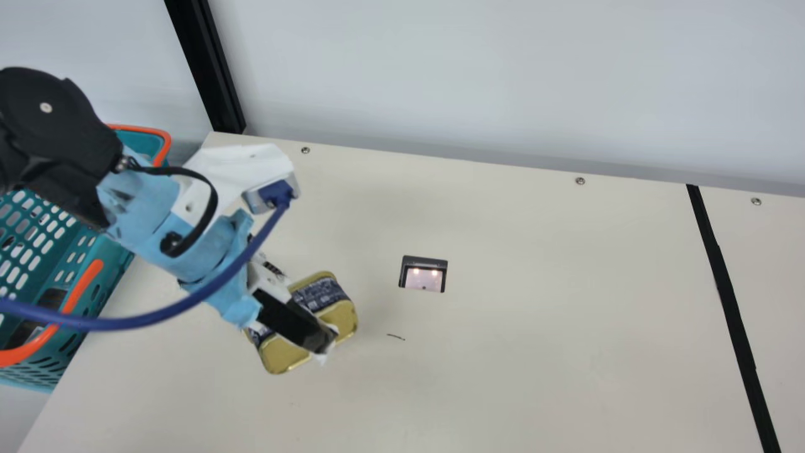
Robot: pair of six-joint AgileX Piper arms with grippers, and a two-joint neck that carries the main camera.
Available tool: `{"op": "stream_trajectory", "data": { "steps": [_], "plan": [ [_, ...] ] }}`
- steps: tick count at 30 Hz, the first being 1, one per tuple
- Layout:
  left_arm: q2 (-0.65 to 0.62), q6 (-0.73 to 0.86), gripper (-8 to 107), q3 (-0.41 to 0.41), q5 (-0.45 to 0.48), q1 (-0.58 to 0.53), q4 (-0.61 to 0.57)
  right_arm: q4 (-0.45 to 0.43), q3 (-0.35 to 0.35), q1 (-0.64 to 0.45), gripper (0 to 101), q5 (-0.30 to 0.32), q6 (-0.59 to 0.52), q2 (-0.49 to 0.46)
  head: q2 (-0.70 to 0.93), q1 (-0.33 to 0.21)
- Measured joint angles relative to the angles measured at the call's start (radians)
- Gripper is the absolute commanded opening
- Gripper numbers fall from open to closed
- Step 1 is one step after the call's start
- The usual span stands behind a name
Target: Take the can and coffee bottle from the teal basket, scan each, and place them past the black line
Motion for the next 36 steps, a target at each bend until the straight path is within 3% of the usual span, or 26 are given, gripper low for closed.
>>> {"op": "stream_trajectory", "data": {
  "steps": [6,15,17,18,20,24,28,32,36],
  "plan": [
    [-0.017,0.072,10,0.126,-0.163,-0.118,-0.038,0.0,0.0,0.0,101,0.0,0.0,0.0,0.0,0.005],
    [0.039,0.186,10,0.275,-0.488,-0.284,-0.122,0.0,0.0,0.0,101,0.0,0.0,0.0,0.0,0.0],
    [0.05,0.205,54,0.286,-0.542,-0.312,-0.136,0.0,0.0,0.0,101,0.0,0.0,0.0,0.0,0.0],
    [0.056,0.213,90,0.289,-0.565,-0.322,-0.14,0.0,0.0,0.0,101,0.0,0.0,0.0,0.0,0.0],
    [0.058,0.213,90,0.289,-0.598,-0.327,-0.146,0.0,0.0,0.0,101,0.0,0.0,0.0,0.0,0.0],
    [0.034,0.184,90,0.277,-0.588,-0.3,-0.125,0.0,0.0,0.0,101,0.0,0.0,0.0,0.0,0.005],
    [-0.015,0.166,90,0.245,-0.493,-0.238,-0.12,0.0,0.0,0.0,101,0.0,0.0,0.0,0.0,0.0],
    [-0.075,0.187,90,0.204,-0.398,-0.136,-0.16,0.0,0.0,0.0,101,0.0,0.0,0.0,0.0,0.0],
    [-0.105,0.236,90,0.188,-0.371,-0.036,-0.225,0.003,-0.004,0.01,101,-0.007,-0.017,0.021,0.0,0.0]
  ]
}}
